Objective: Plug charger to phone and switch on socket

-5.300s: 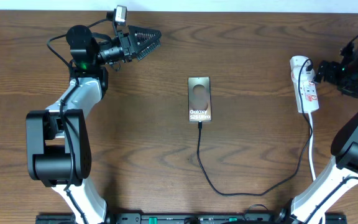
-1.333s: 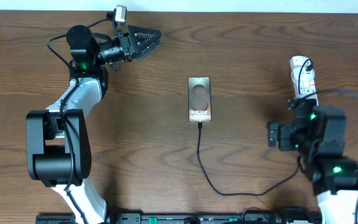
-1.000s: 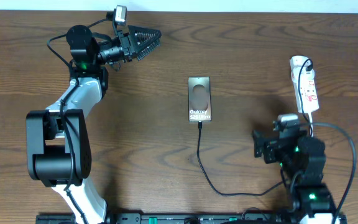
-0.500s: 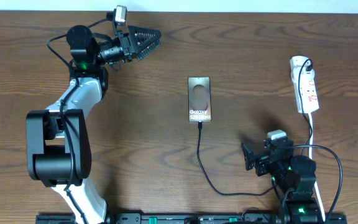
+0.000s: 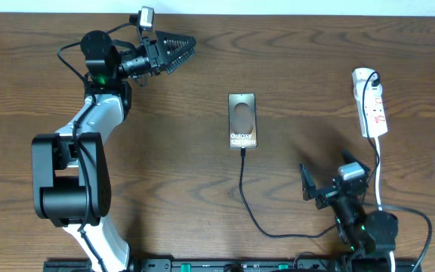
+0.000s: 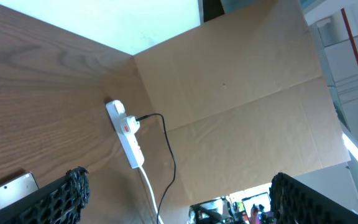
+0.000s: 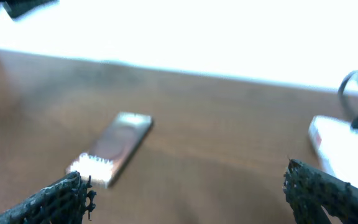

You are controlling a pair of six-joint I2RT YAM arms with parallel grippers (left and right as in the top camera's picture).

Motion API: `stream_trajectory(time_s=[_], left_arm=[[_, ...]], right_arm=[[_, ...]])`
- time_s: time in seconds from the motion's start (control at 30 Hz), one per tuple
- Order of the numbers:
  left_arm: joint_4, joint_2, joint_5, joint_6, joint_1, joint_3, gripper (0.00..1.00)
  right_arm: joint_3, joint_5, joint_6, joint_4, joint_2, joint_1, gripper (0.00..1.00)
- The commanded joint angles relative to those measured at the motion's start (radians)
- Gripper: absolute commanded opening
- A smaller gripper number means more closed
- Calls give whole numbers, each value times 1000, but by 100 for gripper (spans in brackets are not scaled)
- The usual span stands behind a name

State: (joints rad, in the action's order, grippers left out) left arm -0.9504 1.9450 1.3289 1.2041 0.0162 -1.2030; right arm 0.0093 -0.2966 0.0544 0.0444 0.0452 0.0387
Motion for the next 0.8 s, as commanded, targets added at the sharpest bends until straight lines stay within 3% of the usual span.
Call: stream_trajectory(time_s=[0.0, 0.77], left_arm=[[-9, -11, 6, -7, 2, -11, 93], [-9, -11, 6, -7, 2, -11, 93]], right_arm=[[-4, -9, -16, -13, -35, 16, 99], [-4, -9, -16, 4, -40, 15, 99]])
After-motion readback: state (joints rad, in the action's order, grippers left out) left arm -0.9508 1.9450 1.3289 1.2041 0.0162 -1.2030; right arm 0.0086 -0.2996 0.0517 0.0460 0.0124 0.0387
